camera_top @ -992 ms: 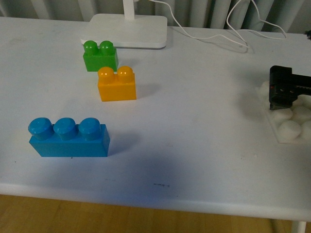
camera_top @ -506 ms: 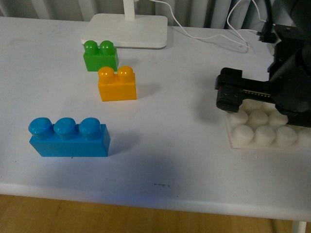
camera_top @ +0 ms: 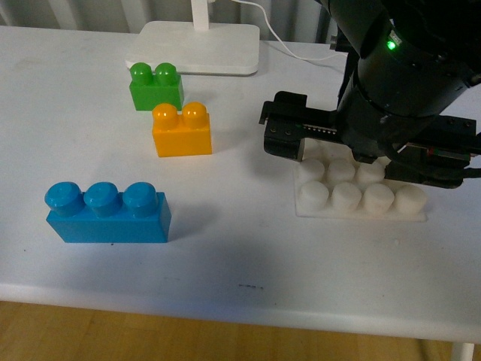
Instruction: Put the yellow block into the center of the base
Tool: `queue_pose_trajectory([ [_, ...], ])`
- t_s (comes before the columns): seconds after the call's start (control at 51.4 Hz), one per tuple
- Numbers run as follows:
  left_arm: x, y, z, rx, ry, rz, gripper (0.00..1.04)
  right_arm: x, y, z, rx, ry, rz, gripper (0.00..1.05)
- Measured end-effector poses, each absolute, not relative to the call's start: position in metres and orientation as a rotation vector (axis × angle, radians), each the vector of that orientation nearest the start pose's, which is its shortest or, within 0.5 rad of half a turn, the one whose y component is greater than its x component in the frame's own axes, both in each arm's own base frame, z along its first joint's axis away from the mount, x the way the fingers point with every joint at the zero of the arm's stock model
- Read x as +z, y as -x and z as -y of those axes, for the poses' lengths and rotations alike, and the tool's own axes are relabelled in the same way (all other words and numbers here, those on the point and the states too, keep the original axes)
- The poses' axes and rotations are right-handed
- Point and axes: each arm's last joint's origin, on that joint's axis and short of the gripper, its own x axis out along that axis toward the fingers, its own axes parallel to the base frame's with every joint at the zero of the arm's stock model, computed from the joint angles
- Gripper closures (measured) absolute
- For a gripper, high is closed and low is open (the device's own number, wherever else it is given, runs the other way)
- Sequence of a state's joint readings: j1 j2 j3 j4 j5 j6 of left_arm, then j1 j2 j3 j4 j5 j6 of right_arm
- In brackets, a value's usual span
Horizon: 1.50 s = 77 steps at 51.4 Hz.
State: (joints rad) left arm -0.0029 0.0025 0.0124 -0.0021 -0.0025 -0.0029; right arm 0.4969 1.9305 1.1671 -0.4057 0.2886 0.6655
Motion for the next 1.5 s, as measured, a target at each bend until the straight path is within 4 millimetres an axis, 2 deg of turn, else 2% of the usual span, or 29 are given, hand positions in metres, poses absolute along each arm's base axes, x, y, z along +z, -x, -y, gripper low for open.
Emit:
queue_pose_trajectory([
  [0.525, 0.167, -0.097, 0.0, 0.0, 0.003, 0.008, 0.06, 0.139, -0.337, -0.187, -0.219, -0.153, -1.054, 0.09],
  [1.069, 0.167, -0.097, 0.0, 0.0, 0.003, 0.008, 0.06, 0.152, -0.338, -0.192, -0.204, -0.174, -1.013, 0.09],
  [1.186, 0.167, -0.097, 0.0, 0.0, 0.003, 0.008, 0.06, 0.167, -0.334, -0.187, -0.185, -0.208, -0.974, 0.09],
  [1.283, 0.167, -0.097, 0.0, 0.0, 0.003, 0.008, 0.06, 0.187, -0.328, -0.178, -0.158, -0.245, -0.907, 0.09],
  [1.497, 0.167, -0.097, 0.0, 0.0, 0.003, 0.008, 0.06, 0.228, -0.294, -0.129, -0.012, -0.32, -0.722, 0.09],
])
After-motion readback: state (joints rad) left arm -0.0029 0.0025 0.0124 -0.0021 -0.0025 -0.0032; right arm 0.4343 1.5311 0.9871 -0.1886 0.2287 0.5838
